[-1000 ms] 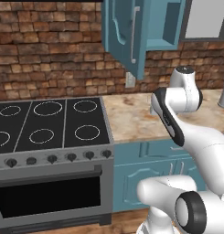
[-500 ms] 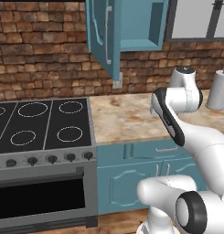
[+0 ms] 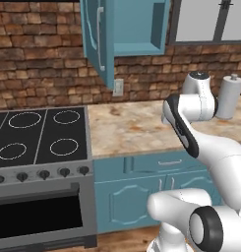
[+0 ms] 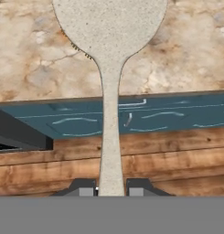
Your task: Pick up the dish brush and dish brush from the sink, and place them back in the cabinet, and close the cabinet door.
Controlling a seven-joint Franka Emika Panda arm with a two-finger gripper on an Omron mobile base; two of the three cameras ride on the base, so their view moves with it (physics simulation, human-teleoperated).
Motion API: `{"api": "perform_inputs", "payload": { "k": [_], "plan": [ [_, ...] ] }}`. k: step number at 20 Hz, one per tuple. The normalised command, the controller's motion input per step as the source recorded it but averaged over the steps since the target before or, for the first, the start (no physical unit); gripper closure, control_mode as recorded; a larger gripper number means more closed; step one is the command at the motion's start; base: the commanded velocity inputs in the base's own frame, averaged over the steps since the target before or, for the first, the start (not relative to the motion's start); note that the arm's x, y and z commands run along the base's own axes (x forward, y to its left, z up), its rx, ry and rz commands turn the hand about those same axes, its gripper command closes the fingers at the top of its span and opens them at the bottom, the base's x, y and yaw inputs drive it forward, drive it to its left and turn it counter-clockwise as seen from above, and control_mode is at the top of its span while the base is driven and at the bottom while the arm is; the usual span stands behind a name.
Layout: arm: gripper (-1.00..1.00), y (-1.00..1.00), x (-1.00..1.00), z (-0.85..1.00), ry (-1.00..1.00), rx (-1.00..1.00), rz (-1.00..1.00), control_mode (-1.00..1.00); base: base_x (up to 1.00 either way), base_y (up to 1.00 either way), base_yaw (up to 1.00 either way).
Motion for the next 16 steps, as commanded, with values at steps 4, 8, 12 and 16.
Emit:
{"api": "perform_inputs", "payload": {
  "k": [4,8,12,16],
  "plan": [
    [1.00,0.00,0.00,0.00,0.00,0.00,0.00,1.00,0.41,-0.21,-0.10],
    [1.00,0.00,0.00,0.00,0.00,0.00,0.00,1.00,0.44,-0.13,-0.13],
    [1.00,0.00,0.00,0.00,0.00,0.00,0.00,1.00,0.46,-0.18,-0.11],
    [1.00,0.00,0.00,0.00,0.00,0.00,0.00,1.00,0.42,-0.18,-0.07]
  ]
}}
